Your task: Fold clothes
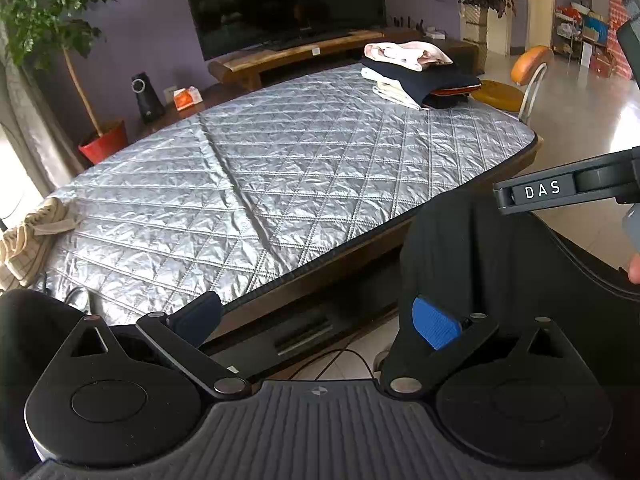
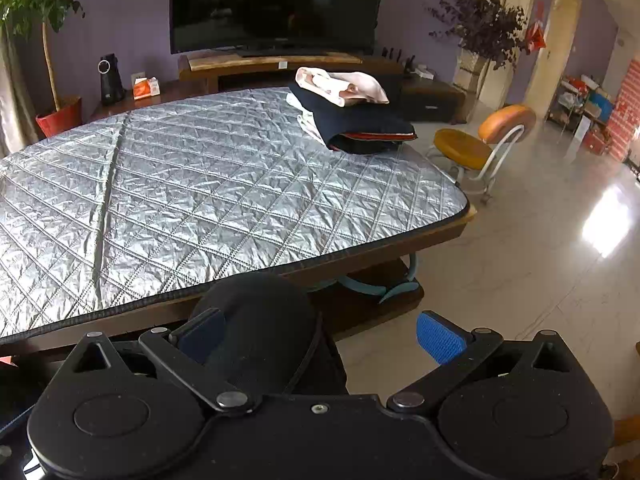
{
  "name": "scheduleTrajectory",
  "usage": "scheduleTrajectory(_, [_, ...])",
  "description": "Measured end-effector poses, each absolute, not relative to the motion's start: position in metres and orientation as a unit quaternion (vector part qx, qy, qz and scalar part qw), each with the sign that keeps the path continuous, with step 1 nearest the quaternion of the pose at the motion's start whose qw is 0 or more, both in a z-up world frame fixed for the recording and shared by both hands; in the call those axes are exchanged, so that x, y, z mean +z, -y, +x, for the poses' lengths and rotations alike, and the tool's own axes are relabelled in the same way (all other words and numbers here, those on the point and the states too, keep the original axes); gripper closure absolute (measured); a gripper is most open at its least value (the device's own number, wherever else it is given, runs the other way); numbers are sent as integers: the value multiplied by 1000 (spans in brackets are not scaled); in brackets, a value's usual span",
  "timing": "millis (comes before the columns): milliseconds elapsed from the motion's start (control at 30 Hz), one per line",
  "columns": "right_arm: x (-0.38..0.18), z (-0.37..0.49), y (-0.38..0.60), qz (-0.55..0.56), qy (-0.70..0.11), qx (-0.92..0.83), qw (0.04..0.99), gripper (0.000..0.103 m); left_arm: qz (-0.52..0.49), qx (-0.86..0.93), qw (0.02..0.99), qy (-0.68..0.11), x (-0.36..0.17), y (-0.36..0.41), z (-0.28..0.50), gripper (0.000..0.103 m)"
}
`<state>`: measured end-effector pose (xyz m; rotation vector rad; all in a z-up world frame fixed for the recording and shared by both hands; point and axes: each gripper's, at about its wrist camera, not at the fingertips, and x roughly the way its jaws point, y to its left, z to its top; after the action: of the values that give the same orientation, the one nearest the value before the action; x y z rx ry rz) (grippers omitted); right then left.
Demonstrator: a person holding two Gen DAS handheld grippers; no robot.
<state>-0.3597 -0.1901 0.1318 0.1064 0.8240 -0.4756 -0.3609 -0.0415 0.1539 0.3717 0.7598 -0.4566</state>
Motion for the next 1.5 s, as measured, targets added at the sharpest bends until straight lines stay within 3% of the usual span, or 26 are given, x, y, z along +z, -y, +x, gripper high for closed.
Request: scheduleTrajectory(1500, [129,-359,189,48,-401,-228,886,1,187,-226,882,-369,150,45,-363,1])
